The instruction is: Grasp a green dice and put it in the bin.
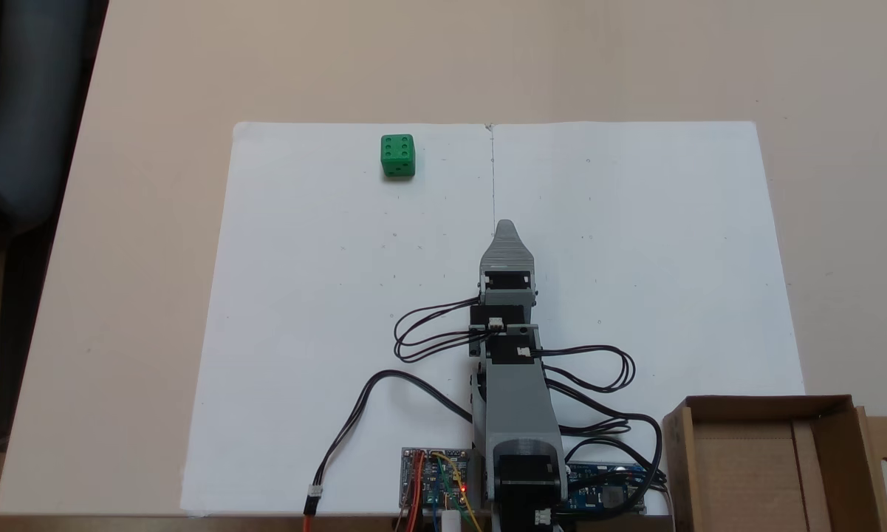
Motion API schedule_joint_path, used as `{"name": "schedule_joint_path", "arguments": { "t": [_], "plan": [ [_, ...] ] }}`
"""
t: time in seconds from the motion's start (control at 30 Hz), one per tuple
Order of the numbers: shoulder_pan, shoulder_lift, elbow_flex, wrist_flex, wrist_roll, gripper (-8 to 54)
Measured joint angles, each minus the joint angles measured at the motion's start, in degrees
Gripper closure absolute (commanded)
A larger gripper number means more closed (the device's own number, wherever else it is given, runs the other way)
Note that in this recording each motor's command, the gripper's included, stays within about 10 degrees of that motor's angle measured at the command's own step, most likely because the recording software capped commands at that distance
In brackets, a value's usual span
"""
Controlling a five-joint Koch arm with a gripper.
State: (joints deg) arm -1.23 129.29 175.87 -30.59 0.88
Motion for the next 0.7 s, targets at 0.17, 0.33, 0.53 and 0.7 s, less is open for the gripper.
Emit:
{"name": "schedule_joint_path", "arguments": {
  "t": [0.17,0.33,0.53,0.7],
  "plan": [
    [0.0,0.0,0.0,0.0,0.0,1.6],
    [0.3,0.0,0.0,0.0,0.0,1.6],
    [0.4,0.1,0.0,0.0,0.0,1.6],
    [1.4,0.1,-1.0,0.3,0.0,1.6]
  ]
}}
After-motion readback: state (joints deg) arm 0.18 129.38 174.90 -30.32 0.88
